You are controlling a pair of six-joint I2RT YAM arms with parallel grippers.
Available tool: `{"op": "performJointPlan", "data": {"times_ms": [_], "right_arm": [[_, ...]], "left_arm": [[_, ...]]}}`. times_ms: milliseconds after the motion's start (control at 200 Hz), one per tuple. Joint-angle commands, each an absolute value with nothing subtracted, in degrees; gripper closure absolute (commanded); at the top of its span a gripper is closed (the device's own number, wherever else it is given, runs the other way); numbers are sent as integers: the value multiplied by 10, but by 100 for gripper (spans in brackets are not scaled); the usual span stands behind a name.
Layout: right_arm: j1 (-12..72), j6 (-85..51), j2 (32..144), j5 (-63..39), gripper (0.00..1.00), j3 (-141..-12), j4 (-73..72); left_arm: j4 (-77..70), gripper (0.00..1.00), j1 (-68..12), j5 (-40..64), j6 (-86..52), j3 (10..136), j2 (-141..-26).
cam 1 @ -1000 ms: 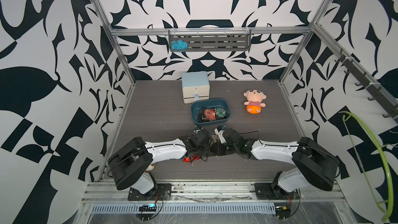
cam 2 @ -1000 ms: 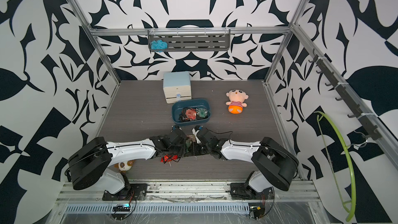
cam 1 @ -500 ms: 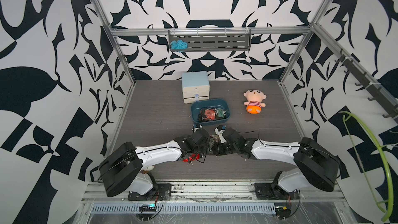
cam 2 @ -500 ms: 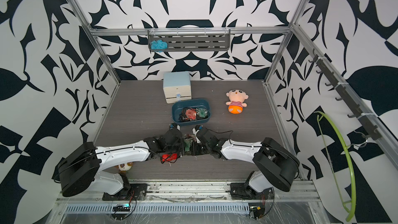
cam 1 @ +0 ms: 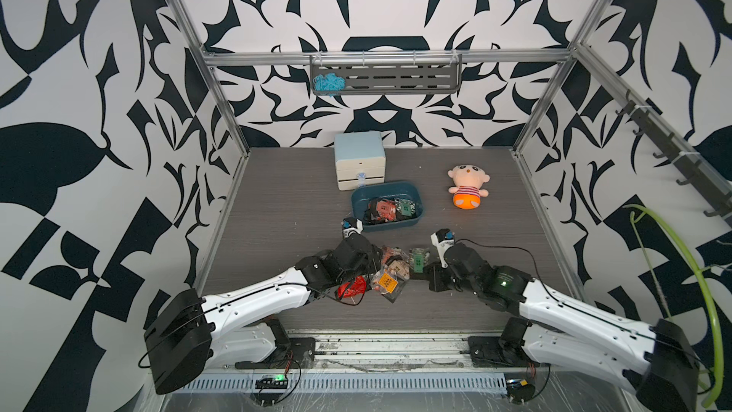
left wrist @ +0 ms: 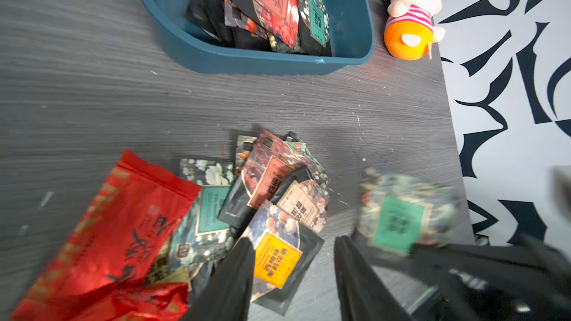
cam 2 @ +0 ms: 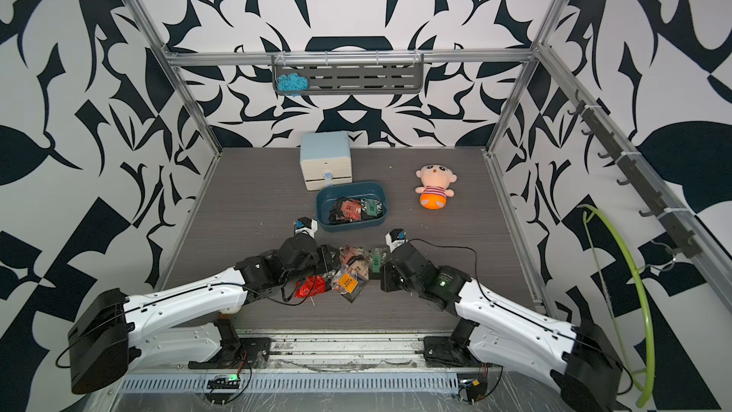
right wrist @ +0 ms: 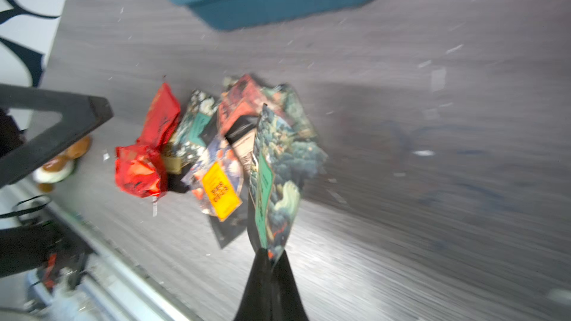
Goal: Put the tea bags into the storage box
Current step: Place the tea bag in the storage box.
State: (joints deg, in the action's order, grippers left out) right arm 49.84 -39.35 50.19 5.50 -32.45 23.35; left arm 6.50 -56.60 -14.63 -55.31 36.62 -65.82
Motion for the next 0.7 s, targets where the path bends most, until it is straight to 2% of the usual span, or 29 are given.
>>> {"op": "performJointPlan", "data": {"times_ms": [0, 125, 220, 360, 400, 570, 695], "right_arm": [[492, -354, 466, 183, 100, -384, 339], [485, -323, 466, 226, 100, -437, 346], [480, -299, 496, 213, 100, -481, 319], [440, -273, 571, 112, 100, -547, 260], [421, -272, 597, 54, 100, -564, 243], [334, -326, 731, -113, 100, -618, 169], [327, -337, 842, -155, 100, -677, 162]], "left_arm": [[93, 50, -567, -173, -548, 347, -629], [110, 47, -567, -188, -552, 337, -605], [112, 47, -567, -190, -548, 329, -592], [127, 47, -567, -202, -538, 324, -575], [131, 47, -567, -205, -535, 323, -570], [150, 47, -567, -232, -532, 310, -545], [194, 47, -566, -281, -549, 301, -515]]}}
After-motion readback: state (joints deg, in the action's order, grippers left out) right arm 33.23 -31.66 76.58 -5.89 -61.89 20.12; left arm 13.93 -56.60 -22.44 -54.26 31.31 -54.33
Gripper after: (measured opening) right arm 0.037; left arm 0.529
